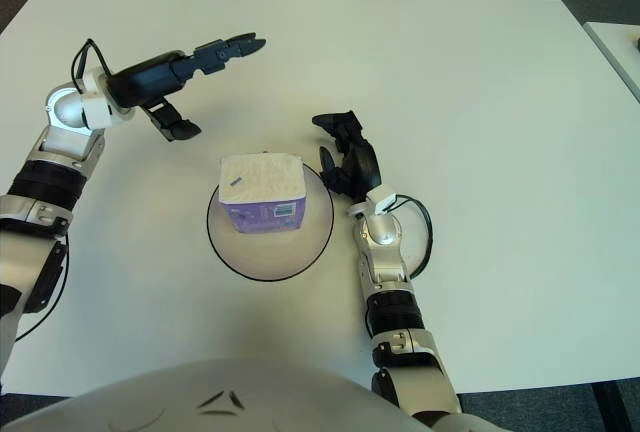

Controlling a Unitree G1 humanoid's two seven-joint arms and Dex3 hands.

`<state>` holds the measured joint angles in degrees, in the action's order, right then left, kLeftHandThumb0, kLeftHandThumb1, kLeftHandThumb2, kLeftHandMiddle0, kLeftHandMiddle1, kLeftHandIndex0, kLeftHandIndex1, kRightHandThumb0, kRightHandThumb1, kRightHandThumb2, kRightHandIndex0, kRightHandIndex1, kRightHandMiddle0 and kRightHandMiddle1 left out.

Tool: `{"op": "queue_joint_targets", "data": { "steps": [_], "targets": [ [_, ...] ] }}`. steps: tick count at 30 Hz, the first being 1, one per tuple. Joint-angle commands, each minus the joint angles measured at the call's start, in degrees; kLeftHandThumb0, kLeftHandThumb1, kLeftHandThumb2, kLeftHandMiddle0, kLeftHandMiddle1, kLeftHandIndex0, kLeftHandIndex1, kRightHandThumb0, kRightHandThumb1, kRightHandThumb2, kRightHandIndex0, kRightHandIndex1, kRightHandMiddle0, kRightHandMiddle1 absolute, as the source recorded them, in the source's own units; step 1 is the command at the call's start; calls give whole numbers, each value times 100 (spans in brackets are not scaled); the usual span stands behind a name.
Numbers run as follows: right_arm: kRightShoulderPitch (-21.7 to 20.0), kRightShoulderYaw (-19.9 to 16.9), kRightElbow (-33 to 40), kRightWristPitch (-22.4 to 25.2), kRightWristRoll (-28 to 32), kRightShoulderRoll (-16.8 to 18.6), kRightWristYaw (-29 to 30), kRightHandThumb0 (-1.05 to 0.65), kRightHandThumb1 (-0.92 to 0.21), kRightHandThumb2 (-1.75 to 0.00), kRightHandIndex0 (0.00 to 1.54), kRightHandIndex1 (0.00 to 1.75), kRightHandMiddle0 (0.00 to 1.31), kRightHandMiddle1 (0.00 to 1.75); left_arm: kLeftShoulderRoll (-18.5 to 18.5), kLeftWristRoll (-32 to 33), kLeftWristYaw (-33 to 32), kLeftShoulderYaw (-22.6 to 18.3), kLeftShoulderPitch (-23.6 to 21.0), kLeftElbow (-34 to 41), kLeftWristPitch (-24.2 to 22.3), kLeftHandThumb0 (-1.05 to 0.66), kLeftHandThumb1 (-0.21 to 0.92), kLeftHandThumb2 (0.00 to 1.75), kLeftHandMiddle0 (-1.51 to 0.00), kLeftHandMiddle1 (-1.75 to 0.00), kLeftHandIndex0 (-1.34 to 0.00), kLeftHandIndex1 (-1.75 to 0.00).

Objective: Put the tissue paper into the plate.

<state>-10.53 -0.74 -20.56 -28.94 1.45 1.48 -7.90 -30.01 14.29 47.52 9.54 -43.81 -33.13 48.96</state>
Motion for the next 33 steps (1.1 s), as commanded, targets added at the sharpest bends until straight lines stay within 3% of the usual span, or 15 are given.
{"op": "queue_joint_targets", "data": {
  "steps": [1, 7, 14, 17, 22, 23, 26, 33],
  "targets": [
    [922, -132, -1684, 389, 68, -72, -38, -63, -92, -61, 36, 63, 14, 115, 55, 794, 523, -571, -315, -531, -582, -84, 92, 100, -2, -1, 0, 0],
    [909, -128, -1705, 321, 47, -90, -37, -64, -92, -62, 36, 63, 12, 115, 227, 1017, 707, -1027, -842, -1689, -1081, -99, 92, 92, -2, -1, 0, 0],
    [904, -129, -1725, 291, 41, -93, -30, -64, -92, -63, 36, 63, 12, 115, 495, 1171, 419, -1499, -657, -1788, -923, -104, 92, 86, -2, -1, 0, 0],
    [911, -126, -1732, 266, 33, -95, -29, -63, -92, -63, 36, 63, 12, 115, 605, 882, -339, -1606, -259, -1632, -822, -105, 92, 91, -3, -1, -1, -1],
    [950, -122, -1710, 218, 38, -89, -48, -63, -92, -63, 36, 62, 12, 115, 807, 546, -1413, -1758, -31, -1405, -1007, -105, 92, 98, -3, -1, -2, -2],
    [968, -116, -1690, 204, 35, -89, -54, -63, -92, -63, 36, 62, 12, 115, 928, 469, -1752, -1815, 202, -1239, -1033, -105, 92, 98, -4, -1, -3, -3],
    [999, -104, -1655, 180, 33, -86, -71, -64, -92, -63, 35, 62, 11, 115, 1166, 352, -2310, -1916, 714, -890, -1095, -105, 92, 100, -9, -1, -1, -30],
    [1077, -87, -1559, 196, 41, -56, -101, -63, -92, -61, 35, 62, 10, 114, 1500, 177, -2814, -2052, 1684, -505, -922, -105, 92, 101, -12, -2, 0, -51]
  ]
}}
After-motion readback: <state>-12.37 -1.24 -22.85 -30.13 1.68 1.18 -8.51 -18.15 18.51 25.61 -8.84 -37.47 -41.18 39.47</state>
